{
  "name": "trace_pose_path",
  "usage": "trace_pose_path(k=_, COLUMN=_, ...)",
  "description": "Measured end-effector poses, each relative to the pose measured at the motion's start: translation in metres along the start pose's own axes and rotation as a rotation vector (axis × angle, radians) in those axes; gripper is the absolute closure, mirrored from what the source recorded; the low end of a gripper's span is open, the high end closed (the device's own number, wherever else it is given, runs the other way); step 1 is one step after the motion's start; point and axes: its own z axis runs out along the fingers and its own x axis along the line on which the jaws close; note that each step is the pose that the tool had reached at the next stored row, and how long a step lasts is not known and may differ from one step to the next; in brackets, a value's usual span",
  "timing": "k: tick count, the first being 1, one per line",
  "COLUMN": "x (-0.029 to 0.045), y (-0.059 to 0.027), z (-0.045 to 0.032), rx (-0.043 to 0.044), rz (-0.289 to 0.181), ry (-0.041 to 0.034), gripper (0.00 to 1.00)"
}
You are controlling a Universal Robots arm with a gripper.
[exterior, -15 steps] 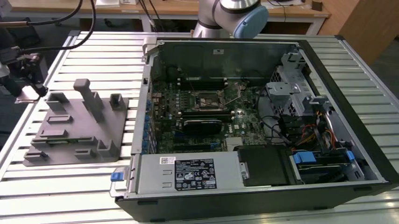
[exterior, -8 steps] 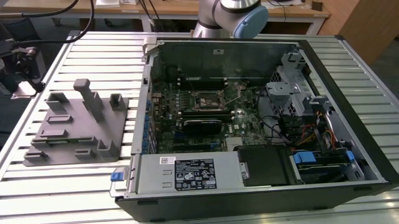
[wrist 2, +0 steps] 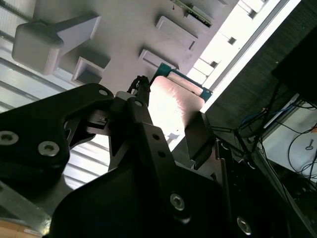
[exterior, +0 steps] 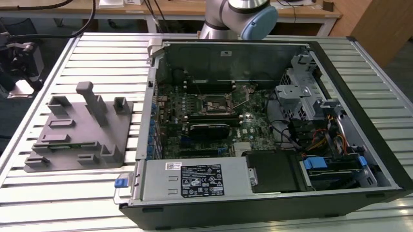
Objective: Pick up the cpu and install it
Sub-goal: 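Pick up the cpu and move it towards the insertion slot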
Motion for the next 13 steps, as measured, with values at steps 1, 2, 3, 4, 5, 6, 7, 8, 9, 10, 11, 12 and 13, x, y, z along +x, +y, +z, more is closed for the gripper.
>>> trace_pose_path(k=1, x=0.0000, y=0.0001, z=-0.0010, rx=0.0000, rz=0.000, ry=0.0000, gripper=0.47)
trace_pose_path(k=2, x=0.0000, y=0.0003, z=-0.0017, rx=0.0000, rz=0.000, ry=0.0000, gripper=0.47)
trace_pose_path(k=3, x=0.0000, y=0.0003, z=-0.0025, rx=0.0000, rz=0.000, ry=0.0001, gripper=0.47)
trace_pose_path(k=4, x=0.0000, y=0.0004, z=-0.0029, rx=0.0000, rz=0.000, ry=0.0000, gripper=0.47)
trace_pose_path(k=5, x=0.0000, y=0.0004, z=-0.0033, rx=-0.0001, rz=0.000, ry=-0.0001, gripper=0.47)
trace_pose_path(k=6, x=0.0000, y=0.0004, z=-0.0038, rx=-0.0001, rz=0.000, ry=-0.0001, gripper=0.47)
trace_pose_path(k=7, x=0.0000, y=0.0005, z=-0.0042, rx=0.0000, rz=0.000, ry=0.0000, gripper=0.47)
trace_pose_path(k=8, x=0.0001, y=0.0005, z=-0.0046, rx=0.0000, rz=0.000, ry=0.0000, gripper=0.47)
trace_pose_path(k=9, x=0.0001, y=0.0005, z=-0.0049, rx=-0.0001, rz=0.000, ry=-0.0001, gripper=0.47)
trace_pose_path(k=10, x=0.0000, y=0.0005, z=-0.0052, rx=-0.0001, rz=0.000, ry=-0.0001, gripper=0.47)
trace_pose_path(k=11, x=0.0001, y=0.0005, z=-0.0056, rx=0.0000, rz=0.000, ry=0.0000, gripper=0.47)
trace_pose_path(k=12, x=0.0001, y=0.0006, z=-0.0060, rx=0.0000, rz=0.000, ry=0.0001, gripper=0.47)
trace_pose_path(k=13, x=0.0001, y=0.0006, z=-0.0062, rx=0.0000, rz=0.000, ry=0.0000, gripper=0.47)
